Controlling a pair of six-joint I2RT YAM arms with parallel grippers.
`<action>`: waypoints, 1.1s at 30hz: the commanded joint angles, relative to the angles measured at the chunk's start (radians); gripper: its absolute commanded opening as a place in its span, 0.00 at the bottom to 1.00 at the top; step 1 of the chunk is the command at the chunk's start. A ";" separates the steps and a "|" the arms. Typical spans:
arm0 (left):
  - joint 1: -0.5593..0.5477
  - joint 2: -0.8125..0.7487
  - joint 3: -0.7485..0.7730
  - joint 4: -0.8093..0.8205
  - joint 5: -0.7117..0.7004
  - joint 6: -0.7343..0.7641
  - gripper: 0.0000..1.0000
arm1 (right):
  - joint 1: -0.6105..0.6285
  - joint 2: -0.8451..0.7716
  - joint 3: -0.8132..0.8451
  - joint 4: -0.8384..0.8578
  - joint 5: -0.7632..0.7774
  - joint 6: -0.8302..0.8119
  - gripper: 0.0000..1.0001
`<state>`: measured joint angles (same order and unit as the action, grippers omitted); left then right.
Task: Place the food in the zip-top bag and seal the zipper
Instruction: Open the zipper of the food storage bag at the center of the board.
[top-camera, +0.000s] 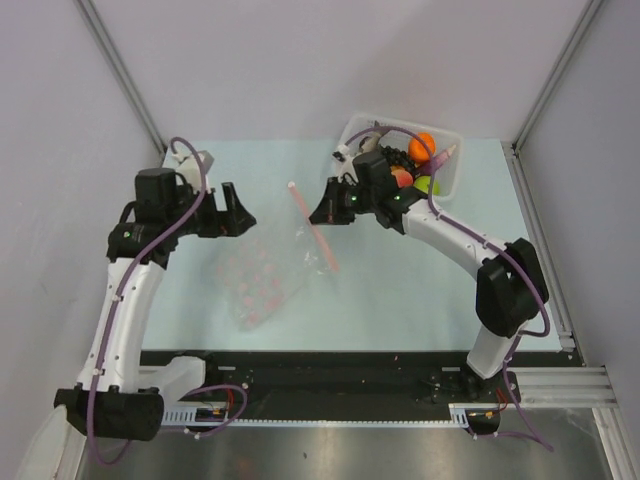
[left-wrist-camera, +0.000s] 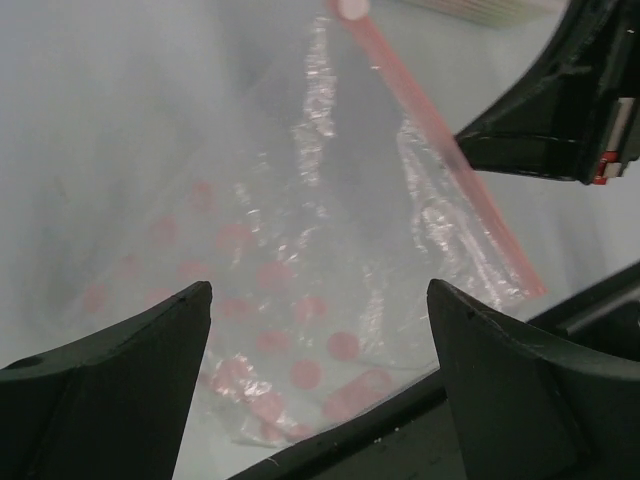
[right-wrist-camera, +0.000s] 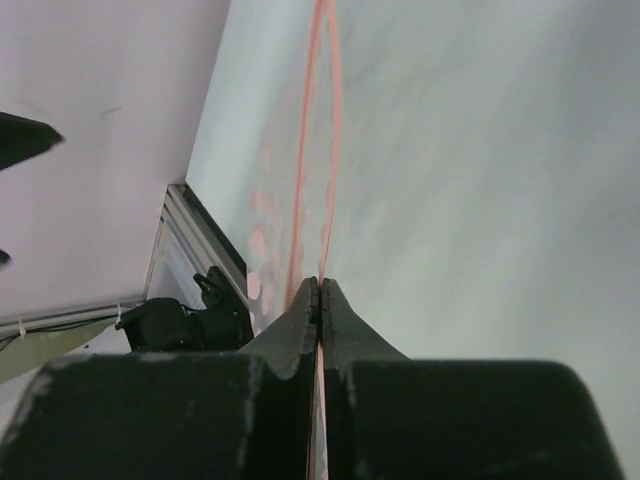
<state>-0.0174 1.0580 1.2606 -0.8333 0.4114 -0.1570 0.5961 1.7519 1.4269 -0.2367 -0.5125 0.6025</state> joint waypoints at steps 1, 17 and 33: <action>-0.177 0.014 0.008 0.125 0.006 -0.088 0.92 | 0.062 -0.091 0.067 -0.015 0.173 0.016 0.00; -0.357 0.126 0.141 0.152 -0.120 -0.208 0.87 | 0.145 -0.160 0.110 -0.036 0.315 0.048 0.00; -0.404 0.175 0.128 0.076 -0.278 -0.159 0.58 | 0.214 -0.158 0.153 -0.027 0.370 0.014 0.00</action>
<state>-0.4168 1.2446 1.4006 -0.7433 0.1806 -0.3370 0.8074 1.6325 1.5326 -0.2798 -0.1860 0.6357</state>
